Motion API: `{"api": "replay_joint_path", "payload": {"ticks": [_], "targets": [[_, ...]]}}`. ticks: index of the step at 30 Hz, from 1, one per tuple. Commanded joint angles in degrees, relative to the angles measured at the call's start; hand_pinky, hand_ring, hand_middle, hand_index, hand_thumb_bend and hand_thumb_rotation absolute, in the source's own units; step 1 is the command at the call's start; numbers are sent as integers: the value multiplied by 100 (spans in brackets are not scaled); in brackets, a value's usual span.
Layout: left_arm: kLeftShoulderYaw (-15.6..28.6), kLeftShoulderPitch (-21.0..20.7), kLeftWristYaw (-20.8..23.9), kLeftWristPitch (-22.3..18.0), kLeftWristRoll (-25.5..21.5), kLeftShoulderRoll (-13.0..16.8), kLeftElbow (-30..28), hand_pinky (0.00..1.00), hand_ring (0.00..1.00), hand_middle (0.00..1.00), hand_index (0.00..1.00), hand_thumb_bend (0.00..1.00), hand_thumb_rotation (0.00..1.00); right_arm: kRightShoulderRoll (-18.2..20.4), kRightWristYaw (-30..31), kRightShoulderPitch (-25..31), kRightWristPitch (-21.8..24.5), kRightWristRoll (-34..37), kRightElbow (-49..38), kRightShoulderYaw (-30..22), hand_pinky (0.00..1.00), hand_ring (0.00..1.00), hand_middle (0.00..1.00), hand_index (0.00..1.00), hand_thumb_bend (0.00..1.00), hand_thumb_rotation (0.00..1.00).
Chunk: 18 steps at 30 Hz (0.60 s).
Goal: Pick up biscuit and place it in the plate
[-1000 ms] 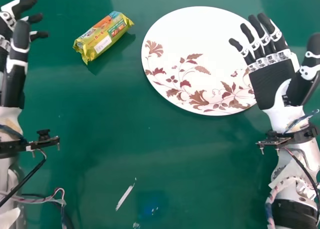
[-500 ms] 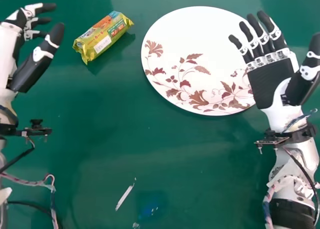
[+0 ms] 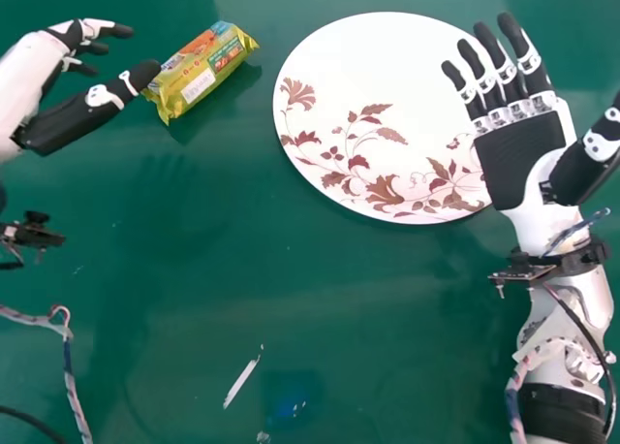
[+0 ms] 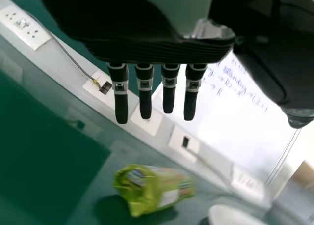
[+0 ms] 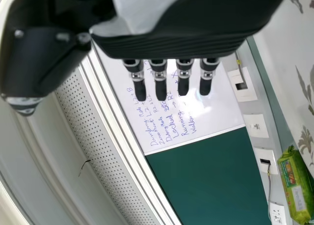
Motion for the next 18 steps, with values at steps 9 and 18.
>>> {"api": "replay_joint_path", "payload": {"ticks": [9,18], "targets": [[-276,-521,-732,327,283,963,116,77,88,94,86,100,56,305,26,234,52,114,188,121,100,100,100,100,100,49],[-492,-954,-974,408,562,1396,326,75,87,95,87,100,59,324,-49,271,-24,15,100,142,96,100,100,100,100,49]]}}
